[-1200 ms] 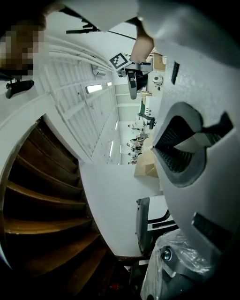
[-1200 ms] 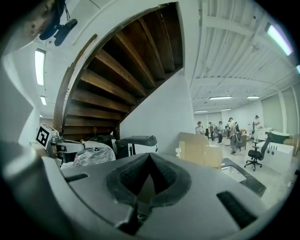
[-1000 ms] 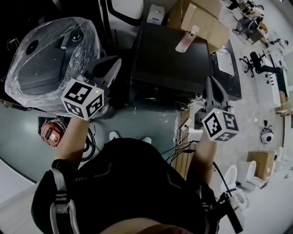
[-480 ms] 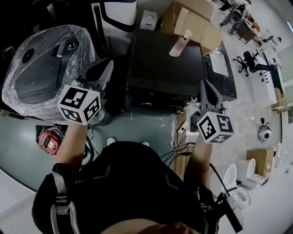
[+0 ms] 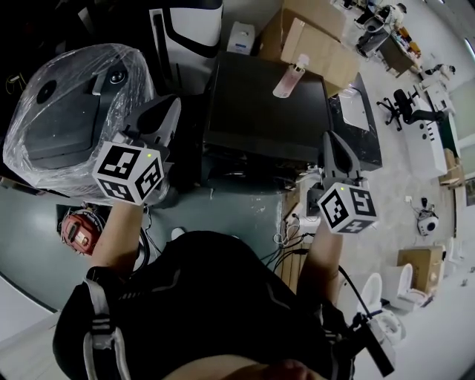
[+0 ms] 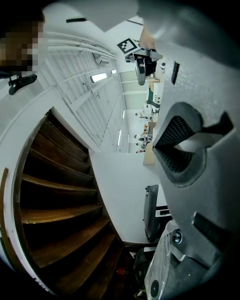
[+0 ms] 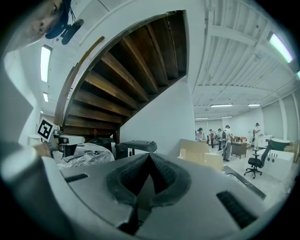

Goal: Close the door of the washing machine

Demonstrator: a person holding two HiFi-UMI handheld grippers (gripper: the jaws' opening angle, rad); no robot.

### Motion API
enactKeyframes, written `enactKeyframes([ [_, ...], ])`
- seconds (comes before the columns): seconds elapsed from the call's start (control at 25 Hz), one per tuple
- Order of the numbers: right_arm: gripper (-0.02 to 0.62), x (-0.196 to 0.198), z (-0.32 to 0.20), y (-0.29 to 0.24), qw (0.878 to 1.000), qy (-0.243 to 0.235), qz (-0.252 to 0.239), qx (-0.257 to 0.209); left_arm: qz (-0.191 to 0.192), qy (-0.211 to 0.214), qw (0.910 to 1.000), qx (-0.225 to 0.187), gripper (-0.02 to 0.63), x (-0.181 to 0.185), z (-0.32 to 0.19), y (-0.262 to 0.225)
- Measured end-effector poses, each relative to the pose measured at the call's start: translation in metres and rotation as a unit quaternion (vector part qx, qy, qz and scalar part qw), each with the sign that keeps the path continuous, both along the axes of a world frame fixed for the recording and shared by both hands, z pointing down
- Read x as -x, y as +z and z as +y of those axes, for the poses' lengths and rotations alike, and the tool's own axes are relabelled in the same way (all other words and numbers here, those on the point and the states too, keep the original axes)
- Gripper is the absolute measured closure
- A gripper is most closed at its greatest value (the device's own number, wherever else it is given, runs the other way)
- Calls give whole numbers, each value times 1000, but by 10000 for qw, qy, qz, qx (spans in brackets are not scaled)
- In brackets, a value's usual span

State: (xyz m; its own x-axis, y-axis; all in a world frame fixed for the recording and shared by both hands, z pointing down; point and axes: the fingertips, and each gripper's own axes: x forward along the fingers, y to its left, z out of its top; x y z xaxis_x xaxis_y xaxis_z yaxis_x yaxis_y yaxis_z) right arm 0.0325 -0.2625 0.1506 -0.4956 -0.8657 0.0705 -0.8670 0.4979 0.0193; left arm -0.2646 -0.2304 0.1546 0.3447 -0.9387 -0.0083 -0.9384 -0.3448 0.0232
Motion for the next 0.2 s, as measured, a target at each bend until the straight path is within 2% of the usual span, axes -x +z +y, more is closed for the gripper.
enactKeyframes([
  [0.2, 592, 4, -2, -4, 10000, -36, -23, -23, 144, 44, 9999, 21, 603, 1, -2, -1],
])
